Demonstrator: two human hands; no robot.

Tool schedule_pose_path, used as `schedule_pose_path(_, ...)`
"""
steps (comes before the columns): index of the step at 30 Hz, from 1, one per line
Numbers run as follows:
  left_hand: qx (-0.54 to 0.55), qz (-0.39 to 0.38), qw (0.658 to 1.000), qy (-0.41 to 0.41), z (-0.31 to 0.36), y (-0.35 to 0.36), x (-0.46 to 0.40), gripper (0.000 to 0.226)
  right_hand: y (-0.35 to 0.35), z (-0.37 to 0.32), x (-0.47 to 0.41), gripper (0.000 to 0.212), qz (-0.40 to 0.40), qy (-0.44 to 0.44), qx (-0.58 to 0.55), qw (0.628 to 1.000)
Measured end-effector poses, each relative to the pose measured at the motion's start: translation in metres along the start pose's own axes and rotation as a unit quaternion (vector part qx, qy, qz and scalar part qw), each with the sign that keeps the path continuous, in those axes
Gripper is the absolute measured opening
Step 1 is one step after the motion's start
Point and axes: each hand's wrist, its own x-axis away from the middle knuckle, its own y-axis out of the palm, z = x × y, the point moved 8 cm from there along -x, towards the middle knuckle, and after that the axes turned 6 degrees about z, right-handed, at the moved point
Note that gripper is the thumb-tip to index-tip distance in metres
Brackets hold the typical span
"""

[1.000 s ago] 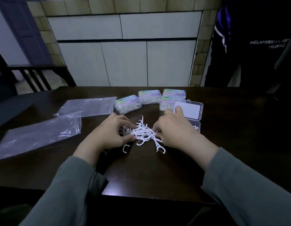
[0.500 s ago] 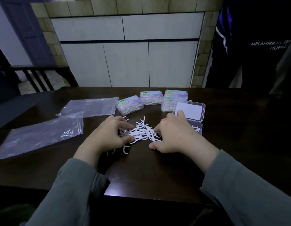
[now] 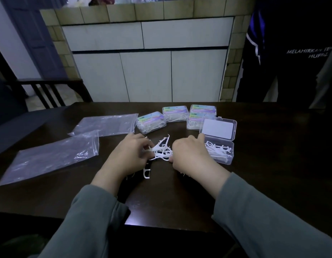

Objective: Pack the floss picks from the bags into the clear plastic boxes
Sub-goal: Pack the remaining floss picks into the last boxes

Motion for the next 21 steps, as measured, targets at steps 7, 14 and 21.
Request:
schedule_pose_path(7, 0.015, 0.045, 0.999, -0.011, 0.002, -0.007, -0.002, 0.019, 0.005, 0.007, -0.008, 0.028, -0.087, 0.038, -0.06, 0.994)
schedule_pose_path(14, 0.045, 0.118, 0.992, 0.006, 0.005, -0.02, -0.001, 0.018, -0.005, 0.025, -0.013, 0.01, 0.008, 0.079, -0.163, 0.983)
schedule_pose_path(21, 0.121, 0.162, 0.978, -0.043, -0.002, -0.028, 0.002, 0.024, -0.024, 0.051, -0.007, 0.027, 0.062, 0.099, -0.185, 0.976)
